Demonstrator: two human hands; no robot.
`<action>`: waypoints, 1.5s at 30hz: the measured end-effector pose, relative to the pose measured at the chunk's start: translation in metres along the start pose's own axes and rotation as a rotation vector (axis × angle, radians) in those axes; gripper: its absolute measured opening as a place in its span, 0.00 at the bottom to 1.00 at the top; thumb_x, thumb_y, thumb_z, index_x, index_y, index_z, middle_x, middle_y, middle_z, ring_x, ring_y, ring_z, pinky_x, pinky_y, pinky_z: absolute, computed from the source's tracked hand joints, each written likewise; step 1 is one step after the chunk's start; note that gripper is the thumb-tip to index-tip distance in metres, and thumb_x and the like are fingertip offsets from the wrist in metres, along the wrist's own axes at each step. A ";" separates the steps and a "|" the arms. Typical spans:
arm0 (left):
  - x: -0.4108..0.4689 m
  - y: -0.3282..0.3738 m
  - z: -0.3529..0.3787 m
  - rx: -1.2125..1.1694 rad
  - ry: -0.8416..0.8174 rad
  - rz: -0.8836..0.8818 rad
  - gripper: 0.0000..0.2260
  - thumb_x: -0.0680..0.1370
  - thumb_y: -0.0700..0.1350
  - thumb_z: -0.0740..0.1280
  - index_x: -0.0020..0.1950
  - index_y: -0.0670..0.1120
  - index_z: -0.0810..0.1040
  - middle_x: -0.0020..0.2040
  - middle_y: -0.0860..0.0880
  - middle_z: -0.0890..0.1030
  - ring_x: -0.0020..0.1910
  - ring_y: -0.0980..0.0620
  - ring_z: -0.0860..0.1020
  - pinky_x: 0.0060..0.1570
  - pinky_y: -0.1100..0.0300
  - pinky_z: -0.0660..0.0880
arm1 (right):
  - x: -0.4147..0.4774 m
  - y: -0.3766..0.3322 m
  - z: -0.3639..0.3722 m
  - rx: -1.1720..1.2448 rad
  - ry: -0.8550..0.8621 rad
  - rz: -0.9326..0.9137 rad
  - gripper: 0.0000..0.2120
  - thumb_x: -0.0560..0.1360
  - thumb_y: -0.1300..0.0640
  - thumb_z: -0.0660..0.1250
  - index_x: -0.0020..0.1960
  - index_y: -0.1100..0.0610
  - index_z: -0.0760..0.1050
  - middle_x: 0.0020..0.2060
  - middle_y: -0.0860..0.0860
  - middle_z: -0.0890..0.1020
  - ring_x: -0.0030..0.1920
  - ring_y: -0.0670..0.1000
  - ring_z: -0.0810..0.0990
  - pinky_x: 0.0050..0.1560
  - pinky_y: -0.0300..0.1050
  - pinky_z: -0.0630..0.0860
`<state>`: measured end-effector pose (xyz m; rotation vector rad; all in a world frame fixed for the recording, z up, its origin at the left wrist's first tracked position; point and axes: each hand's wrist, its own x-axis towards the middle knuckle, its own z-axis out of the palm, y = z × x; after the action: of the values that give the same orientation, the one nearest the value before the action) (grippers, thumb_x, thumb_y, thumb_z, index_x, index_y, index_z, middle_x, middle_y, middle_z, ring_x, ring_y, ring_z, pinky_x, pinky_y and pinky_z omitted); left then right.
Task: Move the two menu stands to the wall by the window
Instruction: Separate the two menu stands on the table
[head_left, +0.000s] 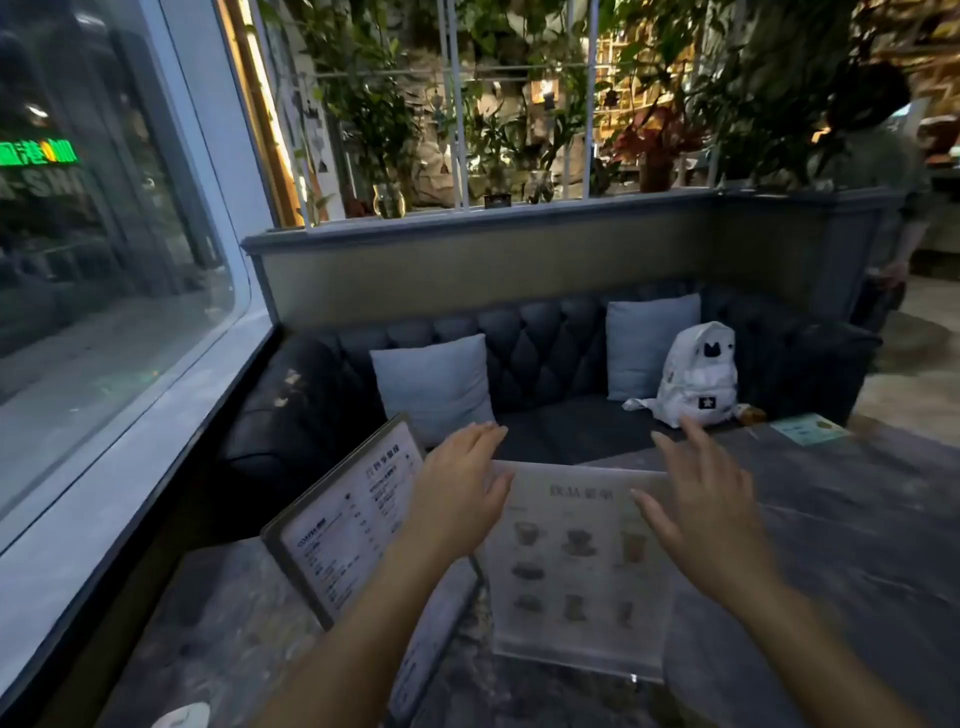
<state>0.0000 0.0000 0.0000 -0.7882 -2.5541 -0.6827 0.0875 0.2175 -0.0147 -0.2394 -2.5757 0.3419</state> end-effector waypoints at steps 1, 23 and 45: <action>0.000 -0.002 0.003 0.004 -0.059 -0.024 0.20 0.78 0.46 0.61 0.70 0.46 0.66 0.71 0.46 0.68 0.69 0.49 0.64 0.67 0.55 0.61 | -0.001 0.003 0.003 0.024 0.008 0.030 0.27 0.71 0.54 0.69 0.67 0.61 0.67 0.71 0.62 0.64 0.67 0.64 0.67 0.61 0.63 0.65; -0.025 -0.007 0.043 -0.898 -0.080 -0.497 0.09 0.79 0.49 0.61 0.58 0.50 0.69 0.49 0.48 0.78 0.41 0.60 0.80 0.31 0.70 0.76 | -0.025 0.034 0.048 0.710 0.019 0.331 0.17 0.76 0.52 0.61 0.63 0.51 0.61 0.49 0.53 0.77 0.46 0.53 0.78 0.42 0.50 0.76; -0.067 0.012 0.071 -0.907 0.013 -0.521 0.18 0.75 0.43 0.67 0.62 0.55 0.67 0.55 0.57 0.78 0.50 0.68 0.77 0.42 0.66 0.79 | 0.009 0.050 0.087 0.715 -0.092 0.264 0.08 0.78 0.55 0.58 0.55 0.57 0.64 0.48 0.51 0.73 0.46 0.50 0.73 0.39 0.42 0.67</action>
<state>0.0442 0.0196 -0.0862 -0.3093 -2.3759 -2.0675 0.0396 0.2500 -0.0968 -0.2976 -2.3268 1.3510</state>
